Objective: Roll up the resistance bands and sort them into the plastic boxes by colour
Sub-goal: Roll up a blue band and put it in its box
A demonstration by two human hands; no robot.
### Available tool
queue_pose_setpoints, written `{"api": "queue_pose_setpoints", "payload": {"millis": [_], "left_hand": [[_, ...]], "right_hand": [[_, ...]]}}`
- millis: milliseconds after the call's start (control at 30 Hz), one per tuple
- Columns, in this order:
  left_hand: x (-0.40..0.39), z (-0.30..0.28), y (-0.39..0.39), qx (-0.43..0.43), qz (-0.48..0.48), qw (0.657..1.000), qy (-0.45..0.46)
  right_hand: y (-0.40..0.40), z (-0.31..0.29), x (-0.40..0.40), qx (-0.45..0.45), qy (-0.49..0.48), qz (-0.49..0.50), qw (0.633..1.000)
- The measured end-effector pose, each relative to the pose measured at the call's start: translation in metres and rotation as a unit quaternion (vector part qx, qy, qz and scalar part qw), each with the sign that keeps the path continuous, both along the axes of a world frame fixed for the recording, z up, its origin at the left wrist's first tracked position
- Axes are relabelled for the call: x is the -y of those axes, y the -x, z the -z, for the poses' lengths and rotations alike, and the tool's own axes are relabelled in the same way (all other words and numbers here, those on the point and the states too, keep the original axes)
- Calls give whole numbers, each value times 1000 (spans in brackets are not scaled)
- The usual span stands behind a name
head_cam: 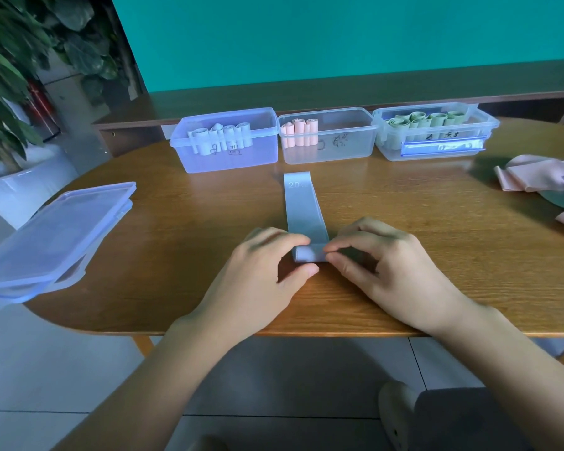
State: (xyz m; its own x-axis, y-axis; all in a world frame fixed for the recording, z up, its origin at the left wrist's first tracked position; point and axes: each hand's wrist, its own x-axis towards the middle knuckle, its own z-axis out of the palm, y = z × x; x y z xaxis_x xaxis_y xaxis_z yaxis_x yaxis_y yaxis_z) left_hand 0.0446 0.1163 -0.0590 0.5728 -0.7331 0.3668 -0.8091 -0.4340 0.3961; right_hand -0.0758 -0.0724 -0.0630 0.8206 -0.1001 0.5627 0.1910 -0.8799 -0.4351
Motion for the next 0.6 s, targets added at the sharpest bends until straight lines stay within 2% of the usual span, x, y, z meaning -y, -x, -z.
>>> {"api": "queue_pose_setpoints", "payload": {"millis": [233,400,467,533,600], "left_hand": [[-7,-8,5,-68,28,997,33],[-16,-14,15,-125,133,973,139],[-19,-14,20,-150,147,961,178],[-19,-13,22,-135,130,963,192],[-15,-11,24,-111,117,973,165]], "right_hand": [[2,-4,-1,41,-76,30,996],[1,-7,2,12,-127,62,990],[-2,-7,4,-1,-135,65,989],[-8,-7,7,-11,-124,63,990],[-19,-6,13,-22,-97,53,994]]}}
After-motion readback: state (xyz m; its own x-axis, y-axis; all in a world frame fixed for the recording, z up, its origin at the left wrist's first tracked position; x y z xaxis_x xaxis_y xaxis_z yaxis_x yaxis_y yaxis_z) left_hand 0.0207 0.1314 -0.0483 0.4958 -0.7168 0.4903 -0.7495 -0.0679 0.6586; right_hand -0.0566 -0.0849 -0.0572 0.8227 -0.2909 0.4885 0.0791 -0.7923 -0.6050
